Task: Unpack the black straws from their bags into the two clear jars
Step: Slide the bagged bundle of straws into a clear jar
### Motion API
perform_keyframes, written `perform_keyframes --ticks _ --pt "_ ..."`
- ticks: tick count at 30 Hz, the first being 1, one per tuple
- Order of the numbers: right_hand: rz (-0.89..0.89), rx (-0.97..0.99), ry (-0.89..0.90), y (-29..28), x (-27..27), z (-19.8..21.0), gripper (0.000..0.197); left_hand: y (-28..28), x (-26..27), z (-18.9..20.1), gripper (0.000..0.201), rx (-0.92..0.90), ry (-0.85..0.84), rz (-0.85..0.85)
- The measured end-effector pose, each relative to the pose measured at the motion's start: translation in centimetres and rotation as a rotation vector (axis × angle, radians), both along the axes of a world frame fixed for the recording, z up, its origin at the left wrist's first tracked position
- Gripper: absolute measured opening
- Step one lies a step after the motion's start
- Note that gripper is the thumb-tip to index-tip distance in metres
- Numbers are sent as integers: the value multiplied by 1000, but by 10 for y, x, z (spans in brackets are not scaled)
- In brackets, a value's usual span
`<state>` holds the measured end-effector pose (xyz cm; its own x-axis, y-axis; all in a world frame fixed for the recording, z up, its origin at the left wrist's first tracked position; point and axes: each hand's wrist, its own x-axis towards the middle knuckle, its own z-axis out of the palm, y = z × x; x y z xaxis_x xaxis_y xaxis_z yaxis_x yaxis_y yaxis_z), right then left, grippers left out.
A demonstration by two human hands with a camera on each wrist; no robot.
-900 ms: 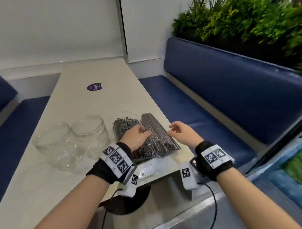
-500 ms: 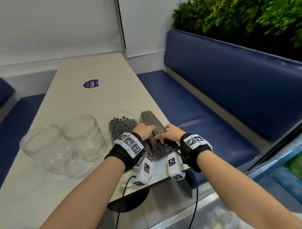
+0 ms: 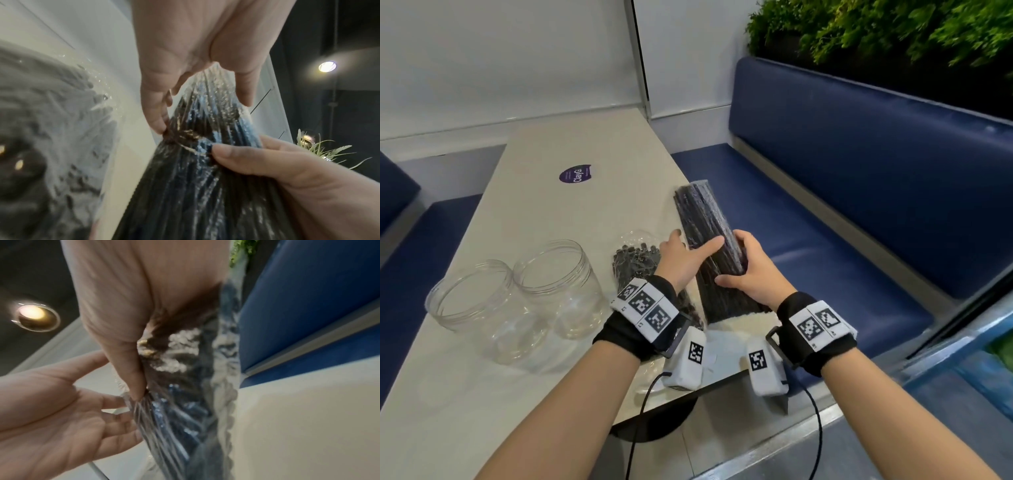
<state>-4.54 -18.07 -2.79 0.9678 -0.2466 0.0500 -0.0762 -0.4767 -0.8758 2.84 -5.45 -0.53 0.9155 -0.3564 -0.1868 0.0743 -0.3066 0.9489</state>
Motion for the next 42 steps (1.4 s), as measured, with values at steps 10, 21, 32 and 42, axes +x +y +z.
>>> perform_keyframes --ticks 10,21,32,42 --pt "214 -100 -289 65 -33 61 68 65 -46 65 55 -360 -185 -35" --pt "502 -99 -252 152 -25 80 59 183 -63 45 48 -232 -372 355" --pt "363 -149 -436 237 15 108 26 221 -70 7 56 -140 -331 483" --pt "305 335 -364 234 35 116 7 232 -74 11 52 -57 -344 383"
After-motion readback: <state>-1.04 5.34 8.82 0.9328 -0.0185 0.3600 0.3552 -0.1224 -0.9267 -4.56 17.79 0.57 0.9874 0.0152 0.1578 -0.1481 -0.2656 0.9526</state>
